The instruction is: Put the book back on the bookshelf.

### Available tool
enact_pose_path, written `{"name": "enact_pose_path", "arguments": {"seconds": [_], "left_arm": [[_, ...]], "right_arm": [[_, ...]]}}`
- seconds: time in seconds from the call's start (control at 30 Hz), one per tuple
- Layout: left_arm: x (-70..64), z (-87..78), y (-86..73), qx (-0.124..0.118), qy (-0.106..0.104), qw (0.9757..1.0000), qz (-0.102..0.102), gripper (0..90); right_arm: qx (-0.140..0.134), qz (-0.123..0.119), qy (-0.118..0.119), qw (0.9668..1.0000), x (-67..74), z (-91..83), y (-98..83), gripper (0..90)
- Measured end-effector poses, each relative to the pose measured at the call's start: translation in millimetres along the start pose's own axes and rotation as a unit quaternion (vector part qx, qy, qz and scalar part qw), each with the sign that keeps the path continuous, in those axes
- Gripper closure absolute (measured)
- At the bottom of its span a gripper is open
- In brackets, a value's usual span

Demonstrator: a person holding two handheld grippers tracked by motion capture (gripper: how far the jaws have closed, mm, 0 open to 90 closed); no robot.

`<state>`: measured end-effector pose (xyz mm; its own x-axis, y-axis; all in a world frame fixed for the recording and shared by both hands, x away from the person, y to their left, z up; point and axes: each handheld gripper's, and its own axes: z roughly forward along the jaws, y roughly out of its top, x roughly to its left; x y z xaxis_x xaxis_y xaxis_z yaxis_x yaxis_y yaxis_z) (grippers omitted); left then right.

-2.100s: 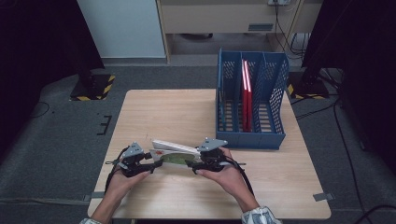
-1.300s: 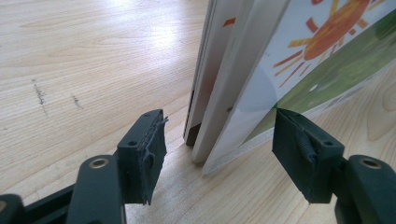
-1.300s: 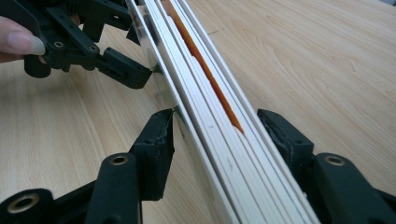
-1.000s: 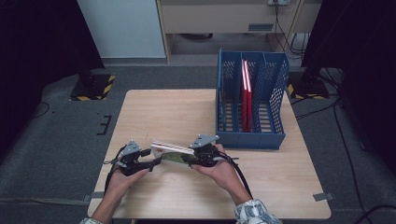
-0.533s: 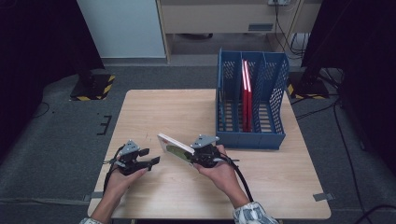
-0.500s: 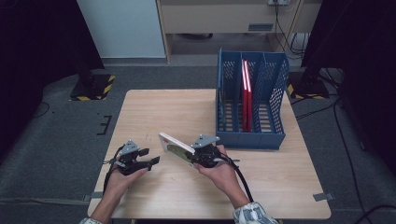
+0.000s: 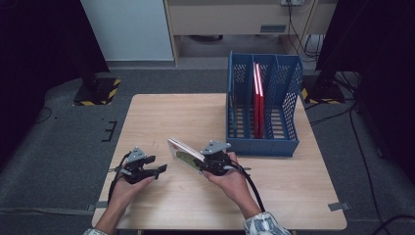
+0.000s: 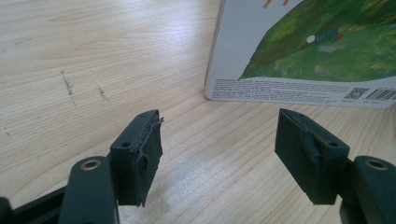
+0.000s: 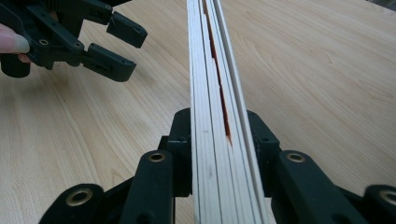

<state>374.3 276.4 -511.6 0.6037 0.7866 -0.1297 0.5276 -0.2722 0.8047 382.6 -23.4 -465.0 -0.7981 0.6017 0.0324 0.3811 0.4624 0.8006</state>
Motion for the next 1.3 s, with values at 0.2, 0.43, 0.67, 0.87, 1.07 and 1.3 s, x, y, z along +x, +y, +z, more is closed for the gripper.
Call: {"name": "enact_pose_path", "arguments": {"seconds": [0.2, 0.43, 0.67, 0.87, 1.07, 1.3], "left_arm": [[0.5, -0.2, -0.2, 0.001, 0.002, 1.0, -0.001, 30.8], [2.9, -0.9, -0.8, 0.005, 0.014, 0.9999, 0.0, 30.5], [6.5, 0.9, -2.3, 0.027, 0.042, 0.9987, 0.008, 18.3], [9.8, 1.4, -4.2, 0.034, 0.059, 0.9977, 0.005, 9.6], [14.6, 2.3, -7.8, 0.05, 0.073, 0.996, 0.006, 4.1], [17.8, 3.1, -10.3, 0.058, 0.092, 0.9941, 0.005, 3.6]], "right_arm": [[0.001, -0.001, -0.001, 1.0, 1.0, 2.8, 0.2, 74.1], [-0.006, 0.007, -0.007, 0.9999, -0.6, 0.9, -1.2, 75.7], [-0.015, 0.018, -0.016, 0.9996, -6.1, -4.7, -2.8, 75.9], [-0.021, 0.02, -0.022, 0.9993, -8.6, -8.8, -4.0, 75.9], [-0.029, 0.023, -0.025, 0.999, -11.3, -16.0, -6.9, 75.9], [-0.042, 0.025, -0.033, 0.9983, -14.3, -28.3, -10.0, 75.9]]}}
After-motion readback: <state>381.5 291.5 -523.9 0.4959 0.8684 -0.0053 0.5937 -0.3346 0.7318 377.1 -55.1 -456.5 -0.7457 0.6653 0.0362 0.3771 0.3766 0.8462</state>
